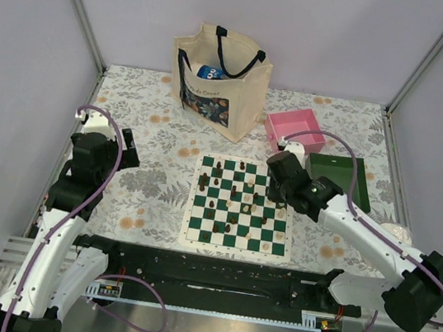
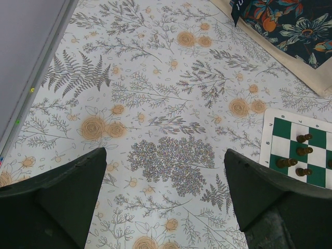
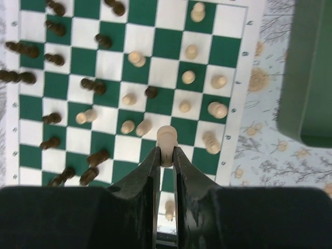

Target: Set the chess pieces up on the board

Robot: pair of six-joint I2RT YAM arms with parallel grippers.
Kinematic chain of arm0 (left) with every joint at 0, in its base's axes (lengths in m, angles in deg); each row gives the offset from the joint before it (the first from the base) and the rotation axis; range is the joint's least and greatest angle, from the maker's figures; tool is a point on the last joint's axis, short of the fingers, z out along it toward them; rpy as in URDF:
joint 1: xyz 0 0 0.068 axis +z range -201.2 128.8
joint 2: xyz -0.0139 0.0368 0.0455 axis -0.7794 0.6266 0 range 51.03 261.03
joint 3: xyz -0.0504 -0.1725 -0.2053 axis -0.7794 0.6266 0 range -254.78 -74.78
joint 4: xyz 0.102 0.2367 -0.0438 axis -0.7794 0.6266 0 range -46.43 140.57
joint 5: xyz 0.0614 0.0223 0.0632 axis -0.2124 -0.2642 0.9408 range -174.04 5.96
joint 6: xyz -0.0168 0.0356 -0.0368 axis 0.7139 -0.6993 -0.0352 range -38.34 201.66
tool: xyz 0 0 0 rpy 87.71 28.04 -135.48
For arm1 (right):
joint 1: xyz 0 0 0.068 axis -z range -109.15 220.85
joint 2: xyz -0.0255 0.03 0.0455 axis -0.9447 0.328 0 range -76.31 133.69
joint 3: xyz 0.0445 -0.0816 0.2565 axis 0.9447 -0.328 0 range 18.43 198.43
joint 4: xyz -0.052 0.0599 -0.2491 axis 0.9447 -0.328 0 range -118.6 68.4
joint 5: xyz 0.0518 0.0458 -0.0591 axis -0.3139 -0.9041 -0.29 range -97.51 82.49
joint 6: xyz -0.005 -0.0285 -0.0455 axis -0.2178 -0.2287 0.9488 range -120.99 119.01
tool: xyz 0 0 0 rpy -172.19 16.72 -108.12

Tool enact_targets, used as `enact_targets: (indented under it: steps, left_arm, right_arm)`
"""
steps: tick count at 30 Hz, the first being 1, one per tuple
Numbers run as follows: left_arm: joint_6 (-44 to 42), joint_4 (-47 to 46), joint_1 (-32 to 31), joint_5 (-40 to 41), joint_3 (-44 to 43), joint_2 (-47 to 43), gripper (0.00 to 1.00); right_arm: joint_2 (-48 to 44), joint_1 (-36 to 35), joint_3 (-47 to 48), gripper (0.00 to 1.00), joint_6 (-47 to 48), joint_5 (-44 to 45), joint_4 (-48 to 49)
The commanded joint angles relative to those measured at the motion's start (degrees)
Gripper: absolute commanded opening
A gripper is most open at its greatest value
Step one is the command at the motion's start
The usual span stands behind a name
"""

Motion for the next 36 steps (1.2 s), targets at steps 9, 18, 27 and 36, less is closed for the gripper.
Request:
enact_targets:
  steps: [9, 18, 27, 36]
  left_arm:
    - [0.02, -1.14, 0.28, 0.07, -0.82, -1.52, 0.99]
    - [-0.07, -1.05, 0.28, -0.02, -0.65, -2.13, 0.99]
    - [0.02, -1.14, 0.28, -0.37, -0.73, -1.96, 0.99]
    - [-0.07, -1.22, 0.28, -0.28, -0.73, -1.7, 0.99]
  right_arm:
    - [14.04, 11.7, 8.9, 0.22, 7.52, -1.95, 3.41]
    - [24.06, 16.18, 13.74, 0.22, 8.75, -4.4, 4.65]
    - [28.9, 19.52, 14.0, 0.22, 9.54, -7.21, 4.47]
    - [31.36, 20.75, 14.35, 0.22, 10.51, -9.94, 5.08]
